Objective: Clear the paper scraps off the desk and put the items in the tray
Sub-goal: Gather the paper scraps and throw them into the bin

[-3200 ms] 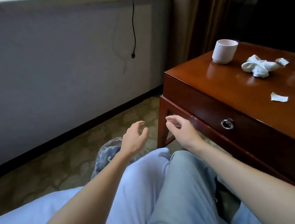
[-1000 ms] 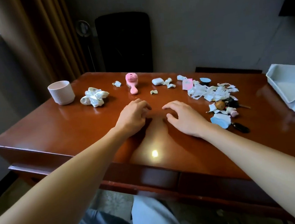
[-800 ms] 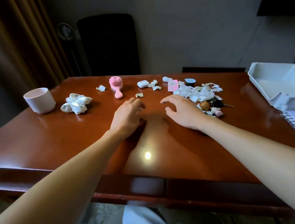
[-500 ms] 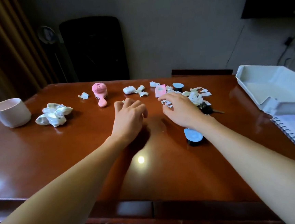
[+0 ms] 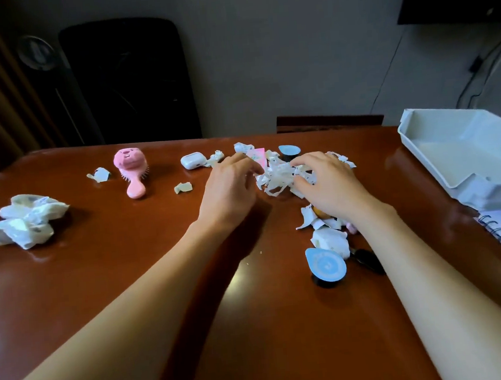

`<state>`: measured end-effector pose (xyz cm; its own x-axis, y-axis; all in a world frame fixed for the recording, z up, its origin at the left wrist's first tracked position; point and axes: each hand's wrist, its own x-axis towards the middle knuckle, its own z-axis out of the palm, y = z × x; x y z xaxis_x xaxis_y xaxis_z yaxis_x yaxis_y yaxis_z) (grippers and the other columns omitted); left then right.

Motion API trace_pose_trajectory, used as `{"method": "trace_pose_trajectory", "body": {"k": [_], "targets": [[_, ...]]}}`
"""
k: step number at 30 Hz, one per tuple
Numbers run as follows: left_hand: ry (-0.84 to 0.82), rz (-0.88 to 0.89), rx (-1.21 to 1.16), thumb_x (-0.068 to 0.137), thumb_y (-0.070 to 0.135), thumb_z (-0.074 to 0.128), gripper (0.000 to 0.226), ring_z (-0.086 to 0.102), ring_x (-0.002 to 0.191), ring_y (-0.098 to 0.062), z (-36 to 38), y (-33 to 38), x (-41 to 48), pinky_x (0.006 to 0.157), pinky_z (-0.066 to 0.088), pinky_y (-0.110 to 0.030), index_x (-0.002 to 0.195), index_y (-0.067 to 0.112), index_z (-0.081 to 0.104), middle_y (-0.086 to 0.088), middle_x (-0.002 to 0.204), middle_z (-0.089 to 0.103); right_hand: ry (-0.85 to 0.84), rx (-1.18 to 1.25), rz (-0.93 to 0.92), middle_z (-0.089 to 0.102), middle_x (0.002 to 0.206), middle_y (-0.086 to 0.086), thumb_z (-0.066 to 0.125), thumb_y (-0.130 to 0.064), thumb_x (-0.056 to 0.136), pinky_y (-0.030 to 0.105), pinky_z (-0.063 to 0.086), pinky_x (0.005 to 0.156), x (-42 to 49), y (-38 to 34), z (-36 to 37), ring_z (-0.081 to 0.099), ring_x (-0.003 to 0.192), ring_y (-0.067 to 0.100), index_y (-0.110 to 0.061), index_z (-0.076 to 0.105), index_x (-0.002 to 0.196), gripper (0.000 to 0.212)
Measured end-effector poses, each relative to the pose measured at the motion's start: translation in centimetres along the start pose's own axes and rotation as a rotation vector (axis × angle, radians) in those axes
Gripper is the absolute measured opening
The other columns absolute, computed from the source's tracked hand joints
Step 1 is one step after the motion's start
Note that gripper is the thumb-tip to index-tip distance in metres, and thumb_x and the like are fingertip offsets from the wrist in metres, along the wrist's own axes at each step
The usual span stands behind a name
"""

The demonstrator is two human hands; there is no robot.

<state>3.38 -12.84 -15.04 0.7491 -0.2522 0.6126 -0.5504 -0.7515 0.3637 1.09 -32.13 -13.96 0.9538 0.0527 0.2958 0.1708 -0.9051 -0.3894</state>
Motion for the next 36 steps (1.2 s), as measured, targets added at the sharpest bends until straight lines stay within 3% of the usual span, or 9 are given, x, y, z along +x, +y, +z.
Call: {"method": "trace_pose_trajectory", "body": {"k": [2,7,12,17,24,26,28,32,36], "targets": [[-0.035,-0.029,-0.05,0.092,0.005,0.058,0.023,0.06,0.106,-0.014,1.0,0.4,0.4,0.084,0.044,-0.016,0.11,0.015,0.07,0.001,0.117,0.064,0.008,-0.028,-0.009,0.049,0.142,-0.012,0.05,-0.035,0.097,0.04,0.026,0.109,0.1,0.7,0.3,0.034,0.135,0.016,-0.031,0.054,0.133,0.037],[-0.27,0.099,-0.04,0.096,0.027,0.057,0.04,0.049,0.128,-0.017,2.6,0.5,0.1,0.107,0.037,-0.031,0.135,0.023,0.052,0.004,0.144,0.049,0.098,-0.059,0.055,0.043,0.146,-0.014,0.046,-0.043,0.095,0.04,0.018,0.11,0.6,1.6,-0.3,0.026,0.138,0.014,-0.037,0.051,0.134,0.04],[-0.448,0.086,0.009,0.099,0.046,0.043,0.053,0.027,0.144,-0.013,3.3,0.0,0.2,0.12,0.018,-0.036,0.15,0.033,0.031,0.008,0.159,0.029,-0.102,0.078,0.236,0.033,0.154,-0.012,0.05,-0.055,0.089,0.046,0.026,0.115,0.2,2.9,-0.6,0.025,0.143,0.02,-0.042,0.042,0.142,0.055],[-0.406,0.108,0.098,0.099,0.05,0.041,0.043,0.034,0.133,-0.012,3.5,-0.2,0.2,0.11,0.02,-0.037,0.138,0.034,0.048,0.012,0.147,0.043,-0.184,0.158,0.289,0.034,0.154,-0.007,0.056,-0.062,0.081,0.047,0.034,0.112,0.0,2.8,-0.4,0.031,0.141,0.024,-0.051,0.037,0.141,0.064],[-0.277,0.053,0.068,0.096,0.046,0.046,0.025,0.04,0.111,-0.014,2.7,0.3,-0.3,0.099,0.027,-0.039,0.114,0.03,0.052,0.011,0.114,0.053,-0.173,0.241,0.127,0.053,0.138,-0.016,0.064,-0.045,0.088,0.015,0.041,0.077,0.1,2.3,-0.5,0.051,0.107,0.002,-0.038,0.058,0.13,0.044],[-0.266,0.034,0.066,0.097,0.048,0.042,0.03,0.038,0.11,-0.014,2.7,0.4,-0.4,0.098,0.025,-0.041,0.119,0.03,0.048,0.011,0.112,0.051,-0.145,0.296,0.145,0.056,0.131,-0.019,0.061,-0.054,0.083,0.023,0.046,0.089,0.1,2.5,-0.4,0.051,0.114,0.005,-0.045,0.06,0.121,0.039],[-0.279,0.007,0.065,0.097,0.052,0.038,0.04,0.034,0.113,-0.016,2.8,0.3,-0.5,0.099,0.024,-0.042,0.132,0.032,0.042,0.009,0.118,0.047,-0.07,0.287,0.188,0.053,0.129,-0.019,0.056,-0.059,0.082,0.035,0.038,0.103,0.2,2.7,-0.2,0.039,0.127,0.01,-0.047,0.06,0.118,0.039],[-0.32,-0.02,0.112,0.096,0.057,0.036,0.052,0.024,0.126,-0.021,3.0,0.2,-0.3,0.105,0.023,-0.046,0.144,0.038,0.031,0.002,0.14,0.031,0.126,0.098,0.177,0.048,0.134,-0.017,0.044,-0.052,0.093,0.033,0.02,0.102,0.3,3.3,0.0,0.028,0.13,0.01,-0.039,0.06,0.12,0.033],[-0.322,-0.009,0.123,0.092,0.063,0.03,0.056,0.009,0.141,-0.024,3.0,0.2,-0.3,0.112,0.012,-0.052,0.145,0.044,0.029,0.005,0.154,0.016,0.074,0.126,0.237,0.032,0.155,-0.009,0.038,-0.048,0.098,0.044,0.013,0.116,0.8,4.3,0.2,0.015,0.146,0.012,-0.035,0.049,0.14,0.045]]}}
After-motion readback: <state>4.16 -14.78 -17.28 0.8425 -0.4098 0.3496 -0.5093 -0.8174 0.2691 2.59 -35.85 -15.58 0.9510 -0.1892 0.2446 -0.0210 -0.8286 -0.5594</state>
